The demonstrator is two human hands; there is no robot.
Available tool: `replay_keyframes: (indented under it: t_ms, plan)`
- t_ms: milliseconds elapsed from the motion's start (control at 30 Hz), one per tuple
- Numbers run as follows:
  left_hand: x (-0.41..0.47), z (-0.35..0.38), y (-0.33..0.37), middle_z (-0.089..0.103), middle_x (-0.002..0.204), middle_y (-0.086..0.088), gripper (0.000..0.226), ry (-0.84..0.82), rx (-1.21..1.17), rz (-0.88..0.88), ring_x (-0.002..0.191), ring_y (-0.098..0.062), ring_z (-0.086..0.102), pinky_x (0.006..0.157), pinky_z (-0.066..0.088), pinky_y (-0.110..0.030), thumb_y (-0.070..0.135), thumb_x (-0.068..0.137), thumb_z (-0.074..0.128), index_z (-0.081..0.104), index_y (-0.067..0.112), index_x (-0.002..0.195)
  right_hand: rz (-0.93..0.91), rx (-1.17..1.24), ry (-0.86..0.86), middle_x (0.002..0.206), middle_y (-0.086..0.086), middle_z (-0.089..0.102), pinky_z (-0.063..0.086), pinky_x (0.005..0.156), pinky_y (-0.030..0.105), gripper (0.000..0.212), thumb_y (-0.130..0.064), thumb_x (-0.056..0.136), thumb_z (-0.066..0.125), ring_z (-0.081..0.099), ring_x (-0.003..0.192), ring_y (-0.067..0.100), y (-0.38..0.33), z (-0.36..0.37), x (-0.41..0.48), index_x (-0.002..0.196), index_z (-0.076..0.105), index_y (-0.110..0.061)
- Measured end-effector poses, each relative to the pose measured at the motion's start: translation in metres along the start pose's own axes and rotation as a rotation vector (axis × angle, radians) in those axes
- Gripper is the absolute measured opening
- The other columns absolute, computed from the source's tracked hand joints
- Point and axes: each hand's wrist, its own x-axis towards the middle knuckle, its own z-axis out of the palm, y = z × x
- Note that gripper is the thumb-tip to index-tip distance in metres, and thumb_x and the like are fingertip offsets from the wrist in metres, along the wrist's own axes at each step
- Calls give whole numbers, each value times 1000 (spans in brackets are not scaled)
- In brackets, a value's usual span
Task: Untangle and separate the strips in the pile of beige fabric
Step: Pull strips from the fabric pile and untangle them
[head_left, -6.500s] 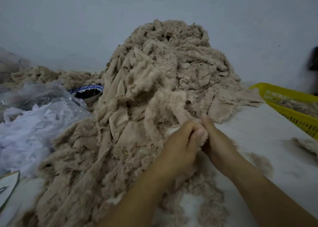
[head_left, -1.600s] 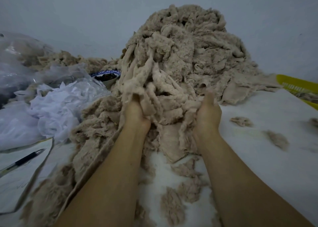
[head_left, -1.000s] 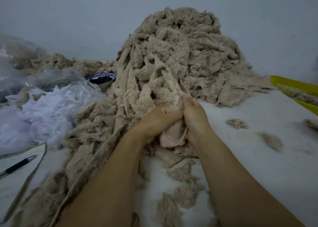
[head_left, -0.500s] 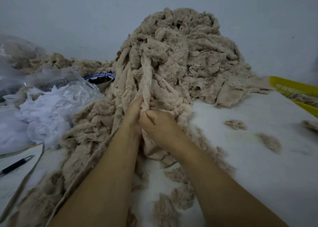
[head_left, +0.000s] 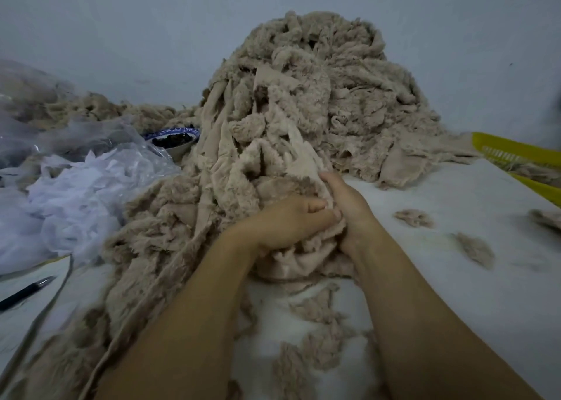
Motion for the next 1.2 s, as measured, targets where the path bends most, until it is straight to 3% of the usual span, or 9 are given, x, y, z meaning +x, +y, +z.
replay_keyframes:
  t_ms: [200, 267, 400, 600, 733, 833, 933, 1067, 1200]
  plan:
    - [2, -5, -5, 74, 107, -12, 37, 199, -609, -26, 102, -24, 71, 88, 56, -34, 51, 89, 61, 79, 19, 94, -518, -357, 122, 79, 3, 64, 51, 74, 33, 31, -25, 102, 40, 62, 84, 18, 7, 13, -3, 76, 56, -20]
    - [4, -9, -7, 74, 111, -9, 48, 366, -705, -5, 107, -21, 69, 95, 54, -35, 61, 84, 61, 77, 21, 104, -672, -576, 42, 77, -6, 56, 42, 72, 20, 33, -26, 105, 38, 55, 77, 2, 11, 21, -11, 74, 50, -25]
    - [11, -18, -10, 76, 94, -2, 33, 601, -658, -40, 87, -14, 72, 76, 55, -26, 47, 97, 56, 76, 28, 80, -713, -754, -47, 68, -10, 52, 37, 56, 15, 40, -33, 106, 36, 48, 61, -5, 19, 30, -14, 68, 47, -27]
    - [12, -15, -14, 78, 85, 2, 32, 718, -919, -72, 80, -14, 75, 61, 59, -27, 46, 100, 50, 70, 21, 98, -538, -511, 116, 77, -7, 54, 38, 63, 14, 37, -31, 106, 34, 50, 74, 6, 22, 22, -9, 74, 50, -23]
    - [13, -13, -15, 76, 106, -5, 36, 669, -871, -31, 100, -20, 72, 91, 56, -40, 43, 101, 51, 70, 14, 108, -469, -437, 189, 74, -7, 51, 38, 60, 22, 38, -33, 104, 34, 48, 70, 8, 21, 21, -7, 71, 48, -22]
    - [15, -4, -18, 75, 106, 4, 33, 691, -556, 3, 104, -11, 69, 96, 52, -32, 42, 100, 52, 72, 17, 107, -412, -224, 129, 102, -16, 57, 41, 84, 18, 29, -43, 103, 37, 53, 97, 6, 18, 19, -4, 107, 61, -27]
    - [12, 1, -12, 66, 72, 18, 38, 717, -154, 19, 68, 12, 58, 65, 43, -5, 45, 101, 48, 64, 20, 77, -329, -118, 70, 128, -13, 47, 39, 100, 30, 60, -60, 95, 48, 48, 117, 7, 17, 18, 2, 143, 43, -24]
    - [11, 10, -10, 71, 85, -3, 52, 566, 154, 122, 78, -10, 66, 69, 50, -21, 48, 102, 40, 69, 5, 93, -231, -50, 63, 107, -10, 72, 52, 66, 18, 27, -45, 97, 54, 68, 91, 2, 18, 11, 14, 113, 66, -28]
    - [13, 23, -9, 74, 87, 11, 38, 374, 24, 111, 88, 6, 66, 75, 46, -6, 48, 103, 40, 70, 29, 91, -232, 87, 115, 88, -11, 75, 54, 57, 17, 23, -41, 101, 51, 71, 78, 4, 15, 7, 14, 96, 68, -28]
